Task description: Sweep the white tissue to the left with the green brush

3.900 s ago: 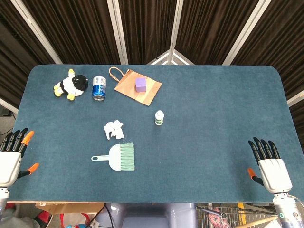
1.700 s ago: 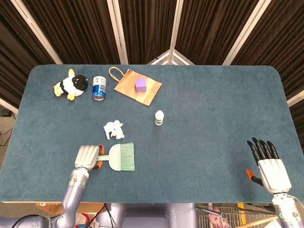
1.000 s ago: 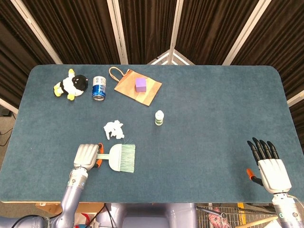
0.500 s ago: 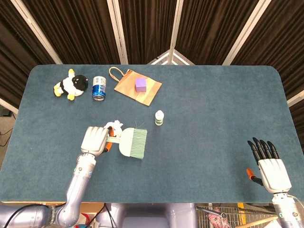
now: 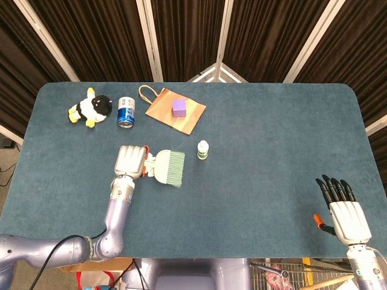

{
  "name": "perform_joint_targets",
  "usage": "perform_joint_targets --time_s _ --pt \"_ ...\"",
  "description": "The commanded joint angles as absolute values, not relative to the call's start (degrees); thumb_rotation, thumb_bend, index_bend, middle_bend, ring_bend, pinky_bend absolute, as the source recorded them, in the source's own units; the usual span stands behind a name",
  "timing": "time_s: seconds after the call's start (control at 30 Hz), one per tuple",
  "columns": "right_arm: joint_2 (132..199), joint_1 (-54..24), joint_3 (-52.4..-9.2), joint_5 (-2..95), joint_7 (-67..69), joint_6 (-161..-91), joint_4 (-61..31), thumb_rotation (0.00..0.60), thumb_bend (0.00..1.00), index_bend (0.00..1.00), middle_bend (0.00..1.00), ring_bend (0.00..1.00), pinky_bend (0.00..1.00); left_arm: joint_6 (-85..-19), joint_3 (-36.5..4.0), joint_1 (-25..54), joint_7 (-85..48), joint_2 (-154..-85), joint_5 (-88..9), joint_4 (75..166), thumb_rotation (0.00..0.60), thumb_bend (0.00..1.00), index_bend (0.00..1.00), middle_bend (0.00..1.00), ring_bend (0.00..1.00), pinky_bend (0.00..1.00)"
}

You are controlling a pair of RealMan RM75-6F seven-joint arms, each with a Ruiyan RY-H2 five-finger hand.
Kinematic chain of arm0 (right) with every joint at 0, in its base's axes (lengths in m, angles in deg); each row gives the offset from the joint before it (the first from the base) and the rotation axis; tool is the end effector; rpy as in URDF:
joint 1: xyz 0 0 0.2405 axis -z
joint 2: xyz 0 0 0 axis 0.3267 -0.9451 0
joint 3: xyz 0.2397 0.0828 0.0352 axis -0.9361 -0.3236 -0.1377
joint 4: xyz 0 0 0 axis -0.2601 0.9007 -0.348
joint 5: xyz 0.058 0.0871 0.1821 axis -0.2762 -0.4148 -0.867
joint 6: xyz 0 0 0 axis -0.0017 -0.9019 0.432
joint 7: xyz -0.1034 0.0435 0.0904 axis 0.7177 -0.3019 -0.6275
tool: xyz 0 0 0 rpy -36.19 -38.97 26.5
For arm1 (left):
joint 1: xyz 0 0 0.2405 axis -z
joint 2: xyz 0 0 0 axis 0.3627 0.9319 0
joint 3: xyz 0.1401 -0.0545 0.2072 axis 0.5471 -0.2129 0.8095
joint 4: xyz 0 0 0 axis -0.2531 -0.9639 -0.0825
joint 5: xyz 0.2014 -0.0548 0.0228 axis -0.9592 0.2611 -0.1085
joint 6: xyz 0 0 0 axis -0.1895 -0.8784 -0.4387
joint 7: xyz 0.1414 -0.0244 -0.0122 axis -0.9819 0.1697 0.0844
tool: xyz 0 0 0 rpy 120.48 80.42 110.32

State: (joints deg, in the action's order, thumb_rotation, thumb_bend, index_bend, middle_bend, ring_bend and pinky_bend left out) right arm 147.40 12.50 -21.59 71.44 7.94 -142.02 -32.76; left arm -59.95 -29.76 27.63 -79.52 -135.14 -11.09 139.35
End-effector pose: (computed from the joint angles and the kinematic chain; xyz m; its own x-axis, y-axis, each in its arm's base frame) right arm -0.3097 -0.1826 0.1359 0.4761 -0.1039 0.8732 -0.8793 -0.0686 0.4713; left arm -0.0923 0.3542 -0.0261 0.5909 0.2233 0.7752 0.8047 -0.0953 -0.5859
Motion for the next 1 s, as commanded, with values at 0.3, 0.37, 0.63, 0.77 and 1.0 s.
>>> perform_joint_targets --time_s 0.3,0.37,0.63,0.77,1.0 --pt "147.2 12.7 -21.3 72.1 8.3 -142.6 -33.1 0.6 0.32 0.0 0.0 0.0 0.0 -60.2 -25.2 22.9 -74.5 -126.6 -10.6 139.3 0.6 0.72 0.76 1.0 1.0 1.0" --pt "147.1 12.9 -21.2 72.4 8.5 -142.9 -33.2 0.6 0.32 0.0 0.0 0.0 0.0 -60.7 -24.2 21.0 -73.2 -122.9 -11.4 140.2 0.6 0.72 0.76 1.0 1.0 1.0" --pt "147.3 13.1 -21.0 73.1 9.4 -143.6 -33.3 0.6 0.32 0.0 0.0 0.0 0.0 -60.7 -24.6 14.9 -64.8 -108.7 -13.3 142.3 0.6 0.72 0.77 1.0 1.0 1.0" --pt "147.5 13.0 -21.1 73.1 9.7 -143.5 -33.3 0.6 0.32 0.0 0.0 0.0 0.0 -60.3 -26.3 14.0 -59.9 -106.2 -14.5 143.7 0.6 0.72 0.77 1.0 1.0 1.0" --pt "147.9 12.7 -21.2 73.1 9.9 -143.1 -33.0 0.6 0.32 0.0 0.0 0.0 0.0 -60.0 -27.2 14.9 -56.1 -106.9 -17.6 147.6 0.6 0.72 0.77 1.0 1.0 1.0"
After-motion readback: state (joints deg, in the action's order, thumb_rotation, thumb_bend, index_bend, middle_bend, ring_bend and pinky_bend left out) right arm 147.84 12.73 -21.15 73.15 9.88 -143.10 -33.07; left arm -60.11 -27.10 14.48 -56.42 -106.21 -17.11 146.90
